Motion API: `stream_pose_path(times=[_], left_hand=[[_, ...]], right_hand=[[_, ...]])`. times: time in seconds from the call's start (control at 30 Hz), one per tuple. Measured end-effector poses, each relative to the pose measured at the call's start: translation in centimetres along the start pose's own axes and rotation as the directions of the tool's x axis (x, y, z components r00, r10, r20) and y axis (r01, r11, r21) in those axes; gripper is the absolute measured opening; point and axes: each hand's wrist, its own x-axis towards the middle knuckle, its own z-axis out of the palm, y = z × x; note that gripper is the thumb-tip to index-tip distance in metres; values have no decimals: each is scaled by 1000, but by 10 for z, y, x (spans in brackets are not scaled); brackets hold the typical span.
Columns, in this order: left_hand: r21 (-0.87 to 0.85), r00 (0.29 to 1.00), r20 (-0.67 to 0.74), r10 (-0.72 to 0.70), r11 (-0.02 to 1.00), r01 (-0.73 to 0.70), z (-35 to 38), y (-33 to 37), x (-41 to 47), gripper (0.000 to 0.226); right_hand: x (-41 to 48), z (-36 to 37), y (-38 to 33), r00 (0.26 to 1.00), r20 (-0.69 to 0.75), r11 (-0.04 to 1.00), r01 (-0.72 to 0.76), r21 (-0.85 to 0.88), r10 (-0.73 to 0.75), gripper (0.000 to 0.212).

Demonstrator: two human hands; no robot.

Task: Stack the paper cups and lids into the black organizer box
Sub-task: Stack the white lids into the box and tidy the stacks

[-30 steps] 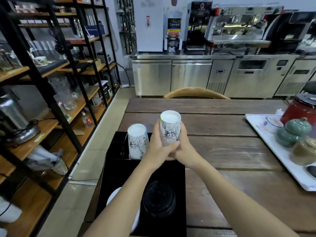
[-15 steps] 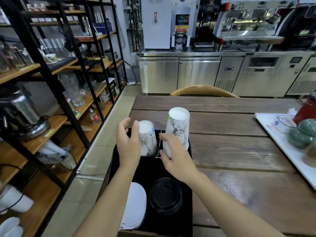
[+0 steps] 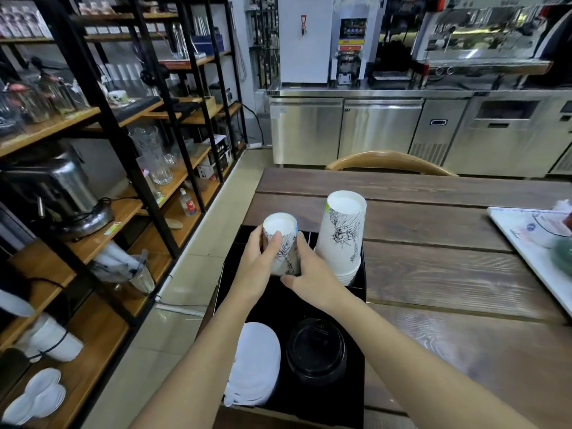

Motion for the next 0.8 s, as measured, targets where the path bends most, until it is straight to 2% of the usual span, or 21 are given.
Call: stream_pose_path(times=[0.07, 0.17, 0.23, 0.33, 0.43, 0.5, 0.6, 0.8], left_hand=[[0, 1000, 12, 4, 1000, -4, -2, -1, -1, 39], [22, 1000, -6, -3, 1000, 3, -4, -4, -3, 40], [91, 993, -115, 18, 996, -7, -4, -5, -7, 50], [215, 951, -282, 129, 974, -68, -6, -5, -22, 36], [273, 952, -255, 171, 957, -98, -1, -7, -44, 14], [300, 971, -186, 151, 950, -90, 8, -9, -56, 10], [328, 990, -105, 92, 943, -52, 23, -15, -68, 13], [405, 999, -31, -45, 913, 53, 42, -28, -90, 36]], right_hand=[[1, -2, 1, 1000, 9, 1000, 12, 13, -12, 72], [-3, -4, 0, 998, -34, 998, 58, 38, -56, 61], [-9, -4, 4, 984, -150, 995, 100, 25, -96, 51], [-24, -8, 15, 955, -295, 1000, 19, -18, -23, 38], [-43, -13, 29, 942, -335, 998, -32, -50, 13, 17], [-55, -16, 34, 942, -334, 996, -57, -63, 33, 11], [-69, -17, 41, 951, -285, 989, -141, -53, 120, 12], [-88, -5, 50, 962, -128, 953, -261, -154, 243, 45]])
